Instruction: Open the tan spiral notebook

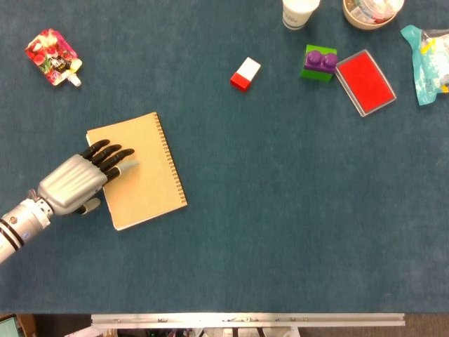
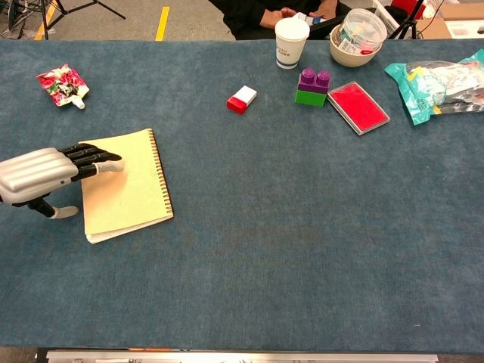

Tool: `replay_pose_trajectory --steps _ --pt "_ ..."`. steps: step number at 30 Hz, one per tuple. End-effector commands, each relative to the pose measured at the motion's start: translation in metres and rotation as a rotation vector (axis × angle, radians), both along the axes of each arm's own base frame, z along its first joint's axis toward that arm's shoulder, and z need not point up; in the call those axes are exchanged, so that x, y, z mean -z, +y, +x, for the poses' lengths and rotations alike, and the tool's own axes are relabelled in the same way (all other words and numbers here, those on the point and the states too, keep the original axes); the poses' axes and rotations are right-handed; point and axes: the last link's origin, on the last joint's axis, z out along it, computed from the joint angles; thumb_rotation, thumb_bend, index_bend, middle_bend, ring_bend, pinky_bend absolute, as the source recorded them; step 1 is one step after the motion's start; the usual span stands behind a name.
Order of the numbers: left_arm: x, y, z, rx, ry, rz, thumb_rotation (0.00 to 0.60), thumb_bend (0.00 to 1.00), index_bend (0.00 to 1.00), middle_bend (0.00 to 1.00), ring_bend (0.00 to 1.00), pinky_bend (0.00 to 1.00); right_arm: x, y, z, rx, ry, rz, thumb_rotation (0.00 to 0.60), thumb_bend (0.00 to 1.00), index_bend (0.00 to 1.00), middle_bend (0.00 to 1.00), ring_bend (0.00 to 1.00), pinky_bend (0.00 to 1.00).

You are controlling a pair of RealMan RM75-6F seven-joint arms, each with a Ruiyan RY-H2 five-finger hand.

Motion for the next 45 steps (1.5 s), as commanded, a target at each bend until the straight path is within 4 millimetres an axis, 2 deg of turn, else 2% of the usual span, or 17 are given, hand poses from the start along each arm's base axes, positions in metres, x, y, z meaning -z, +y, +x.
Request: replay_pose_trajectory --steps 1,9,23,33,45 --pt "-0.001 -0.002 -0.002 -0.004 0.006 -0.002 0.6 0.25 0.08 0.01 0.0 0.0 0.0 0.0 0.0 -0.001 -0.001 0.002 0.6 0.39 0.36 0.37 0.23 0.29" --pt "0.003 -0.003 -0.001 -0.014 -0.01 -0.005 0.6 0.25 0.08 0.01 0.0 0.0 0.001 0.0 0.0 -0.002 -0.003 0.005 0.6 0.39 0.36 0.37 0.23 0.29" --pt "0.021 0.007 0.015 -0.067 -0.115 -0.015 0.6 0.25 0.09 0.01 0.0 0.0 -0.001 0.002 -0.001 0.002 -0.002 -0.006 0.6 0.39 0.36 0.37 0.23 0.29" --pt "0.025 0.015 0.025 -0.104 -0.185 -0.019 0.6 0.26 0.11 0.02 0.0 0.0 -0.002 0.002 -0.001 0.0 -0.002 -0.018 0.6 0.39 0.36 0.37 0.23 0.29" --pt "0.03 0.024 0.051 -0.132 -0.295 -0.015 0.6 0.44 0.13 0.02 0.0 0.0 -0.003 0.002 -0.001 -0.01 -0.007 -0.031 0.6 0.39 0.36 0.37 0.23 0.29"
